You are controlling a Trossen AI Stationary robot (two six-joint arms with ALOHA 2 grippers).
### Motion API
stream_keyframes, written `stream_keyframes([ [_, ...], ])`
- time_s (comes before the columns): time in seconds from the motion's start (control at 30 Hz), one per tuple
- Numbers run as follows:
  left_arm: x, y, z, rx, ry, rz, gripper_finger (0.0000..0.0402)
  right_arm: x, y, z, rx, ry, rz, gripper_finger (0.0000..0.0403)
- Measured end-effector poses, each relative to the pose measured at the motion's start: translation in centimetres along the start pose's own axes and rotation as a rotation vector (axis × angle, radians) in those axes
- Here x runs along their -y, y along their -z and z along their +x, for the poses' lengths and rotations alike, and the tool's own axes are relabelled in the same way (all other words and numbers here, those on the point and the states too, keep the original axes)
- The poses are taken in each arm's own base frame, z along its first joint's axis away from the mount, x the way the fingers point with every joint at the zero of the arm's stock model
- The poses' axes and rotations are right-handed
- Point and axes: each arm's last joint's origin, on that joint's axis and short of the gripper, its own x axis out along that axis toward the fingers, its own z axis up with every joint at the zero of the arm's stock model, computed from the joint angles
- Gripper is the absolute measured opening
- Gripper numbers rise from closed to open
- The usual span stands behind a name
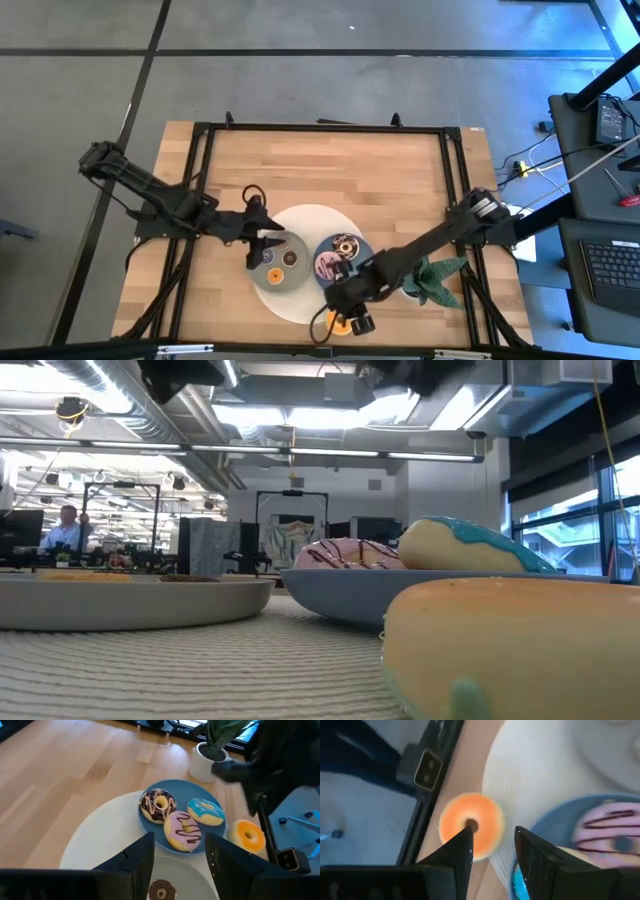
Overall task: Pick & Place donuts
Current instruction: Put the big green and blue donut on the blue plate
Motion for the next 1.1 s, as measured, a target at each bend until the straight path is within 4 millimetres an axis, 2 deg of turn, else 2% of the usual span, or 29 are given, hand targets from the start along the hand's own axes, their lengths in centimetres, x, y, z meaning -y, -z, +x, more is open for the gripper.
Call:
stream_keyframes([
  [0.23,0.6,0.4,-0.3,0.005,-0.004,-0.010,0.0169,-1.9,1.3,3.4,-0.105,-0.093,-0.045,0.0145],
  [0.47,0.5,0.3,-0.3,0.015,-0.021,-0.012,0.0169,-3.9,2.4,5.4,-0.116,-0.026,-0.201,0.0143],
  [0.63,0.5,0.3,-0.3,0.016,-0.021,-0.012,0.0169,-4.3,2.8,6.7,-0.113,-0.010,-0.310,0.0130],
  [0.73,0.5,0.3,-0.3,0.016,-0.021,-0.012,0.0168,-4.3,3.0,7.6,-0.117,-0.010,-0.317,0.0122],
  [1.1,0.5,0.3,-0.3,0.017,-0.024,-0.020,0.0169,-4.1,3.3,8.0,-0.147,-0.023,-0.315,0.0096],
])
